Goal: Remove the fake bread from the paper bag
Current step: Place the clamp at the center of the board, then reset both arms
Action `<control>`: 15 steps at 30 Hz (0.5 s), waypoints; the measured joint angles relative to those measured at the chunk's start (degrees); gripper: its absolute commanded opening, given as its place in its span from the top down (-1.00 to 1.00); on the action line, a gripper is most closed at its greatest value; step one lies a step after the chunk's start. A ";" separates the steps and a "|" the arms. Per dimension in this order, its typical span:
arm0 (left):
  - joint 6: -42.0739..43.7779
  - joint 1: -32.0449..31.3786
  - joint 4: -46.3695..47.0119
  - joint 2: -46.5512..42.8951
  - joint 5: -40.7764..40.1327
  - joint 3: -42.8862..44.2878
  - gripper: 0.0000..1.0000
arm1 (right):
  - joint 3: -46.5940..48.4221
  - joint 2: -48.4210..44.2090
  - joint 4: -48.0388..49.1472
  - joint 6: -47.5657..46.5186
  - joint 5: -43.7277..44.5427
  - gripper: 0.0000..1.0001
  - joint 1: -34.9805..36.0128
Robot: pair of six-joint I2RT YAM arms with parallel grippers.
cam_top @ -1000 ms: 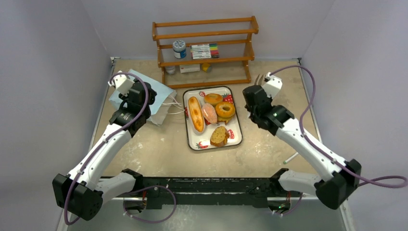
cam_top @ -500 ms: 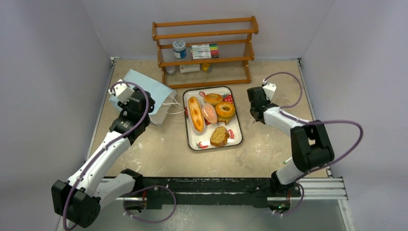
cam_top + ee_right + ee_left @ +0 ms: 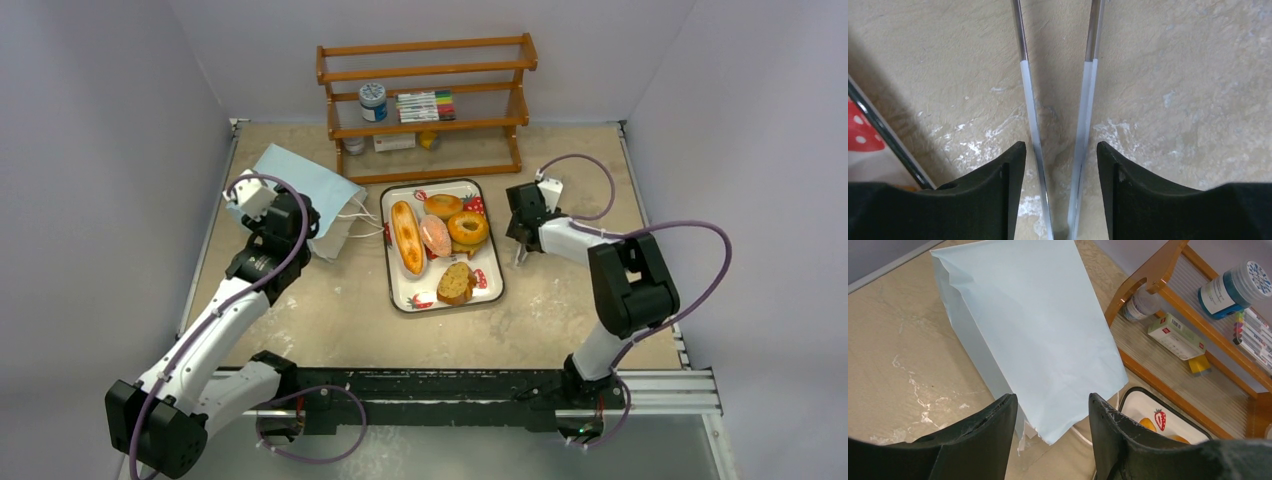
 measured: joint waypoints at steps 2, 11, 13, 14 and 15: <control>-0.02 0.00 -0.37 -0.02 -0.17 0.02 -0.12 | 0.11 -1.88 -1.57 -0.09 -0.07 -0.35 0.04; 1.36 0.00 -1.60 -0.07 -0.94 1.77 -0.14 | 9.38 -14.51 -11.13 2.10 0.85 -0.86 0.11; 1.86 0.00 -1.64 -0.13 -1.53 2.14 -0.14 | 10.51 -16.92 -12.55 2.58 0.98 -0.88 0.11; 2.38 0.00 -1.64 -0.24 -1.84 2.16 -0.14 | 10.62 -17.90 -13.14 2.75 1.16 -0.89 0.11; 2.67 0.00 -1.70 -0.42 -2.12 2.16 -0.14 | 10.62 -18.84 -13.90 3.02 1.22 -0.89 0.11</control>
